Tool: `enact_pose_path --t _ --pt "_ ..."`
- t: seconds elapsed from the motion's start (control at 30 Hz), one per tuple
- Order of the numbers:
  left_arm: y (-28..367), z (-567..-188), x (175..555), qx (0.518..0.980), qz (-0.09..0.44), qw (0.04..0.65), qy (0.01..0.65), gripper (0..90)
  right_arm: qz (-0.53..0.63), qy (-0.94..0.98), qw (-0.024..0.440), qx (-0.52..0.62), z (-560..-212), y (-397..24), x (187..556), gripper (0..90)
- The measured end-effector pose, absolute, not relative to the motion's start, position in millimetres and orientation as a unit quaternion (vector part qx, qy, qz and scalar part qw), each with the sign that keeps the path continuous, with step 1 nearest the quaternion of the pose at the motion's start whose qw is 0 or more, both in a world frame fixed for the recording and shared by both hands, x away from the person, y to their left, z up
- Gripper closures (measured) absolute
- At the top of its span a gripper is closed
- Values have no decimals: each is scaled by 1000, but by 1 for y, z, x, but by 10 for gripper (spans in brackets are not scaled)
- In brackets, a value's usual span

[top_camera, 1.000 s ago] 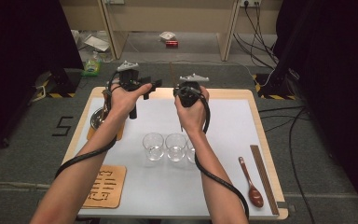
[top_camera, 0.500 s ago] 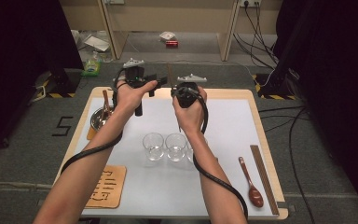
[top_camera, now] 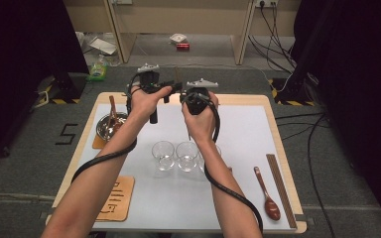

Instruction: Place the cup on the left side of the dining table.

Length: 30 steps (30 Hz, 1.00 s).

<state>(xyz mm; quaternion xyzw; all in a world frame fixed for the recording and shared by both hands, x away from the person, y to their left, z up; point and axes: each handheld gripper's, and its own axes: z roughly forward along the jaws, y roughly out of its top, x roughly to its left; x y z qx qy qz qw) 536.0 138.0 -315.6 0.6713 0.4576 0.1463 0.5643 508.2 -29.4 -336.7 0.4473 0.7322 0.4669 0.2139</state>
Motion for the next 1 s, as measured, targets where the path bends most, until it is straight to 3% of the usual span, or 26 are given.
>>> enact_pose_path --t 0.4,0.57,0.7,1.0 --pt "134 -318 538 660 128 579 461 815 472 732 213 443 -336 -30 507 854" --pt "132 -318 536 658 133 587 452 841 474 733 207 442 -337 -32 507 836" --pt "135 -317 536 651 148 591 453 843 479 733 203 438 -337 -35 506 750" --pt "149 -311 533 645 173 593 449 843 468 737 201 445 -340 -52 501 714"
